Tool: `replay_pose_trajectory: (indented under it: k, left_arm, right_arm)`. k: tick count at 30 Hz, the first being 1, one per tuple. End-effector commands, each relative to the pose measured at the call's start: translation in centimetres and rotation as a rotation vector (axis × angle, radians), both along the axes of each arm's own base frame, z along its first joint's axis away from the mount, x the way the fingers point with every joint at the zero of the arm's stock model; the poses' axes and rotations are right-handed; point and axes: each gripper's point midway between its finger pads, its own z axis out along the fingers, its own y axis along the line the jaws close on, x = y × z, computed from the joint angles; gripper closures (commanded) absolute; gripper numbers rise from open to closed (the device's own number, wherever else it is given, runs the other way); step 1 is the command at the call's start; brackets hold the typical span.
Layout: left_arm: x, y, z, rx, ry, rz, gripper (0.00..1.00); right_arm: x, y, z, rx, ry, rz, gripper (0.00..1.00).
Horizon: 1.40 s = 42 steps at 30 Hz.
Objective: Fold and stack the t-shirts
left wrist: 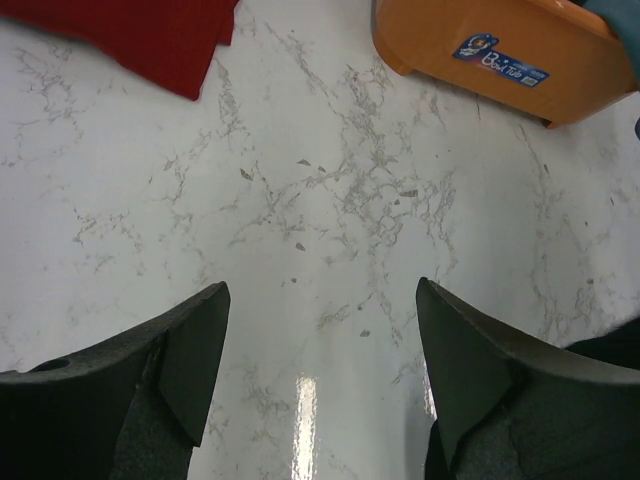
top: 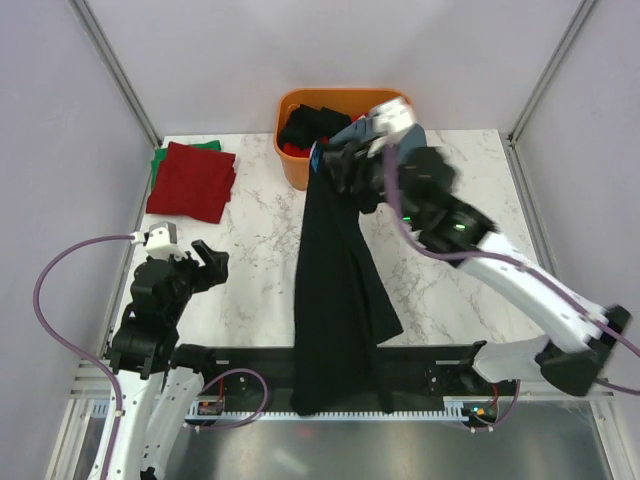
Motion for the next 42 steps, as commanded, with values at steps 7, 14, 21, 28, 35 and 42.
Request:
replay_pose_trajectory:
  k: [7,14,21,28,35,42]
  left_arm:
    - [0.2,-0.1,1.1,0.002,-0.029,-0.012,0.18]
    - [0.1,-0.1,1.2,0.001,-0.033,-0.010,0.18]
    - [0.1,-0.2,1.2,0.001,-0.035,-0.017,0.18]
    - [0.1,-0.2,1.2,0.001,-0.037,-0.018,0.18]
    - [0.1,-0.2,1.2,0.000,-0.037,-0.016,0.18]
    - [0.1,-0.2,1.2,-0.001,-0.037,-0.018,0.18]
  right_arm:
    - [4.6,-8.3,-28.2,-0.495,0.615,-0.561,0.02]
    - [11.1,-10.6,-25.2,-0.486,0.657,-0.621,0.02]
    - [20.6,-17.0,-26.3,-0.410,0.782,-0.712,0.02]
    - [27.5,-18.1,-30.6,-0.455,0.826,-0.732,0.02]
    - [31.2,-18.5,-35.7,-0.388,0.911,-0.683,0.62]
    - [28.2,-24.5,-33.7,-0.181,0.992,-0.823,1.00]
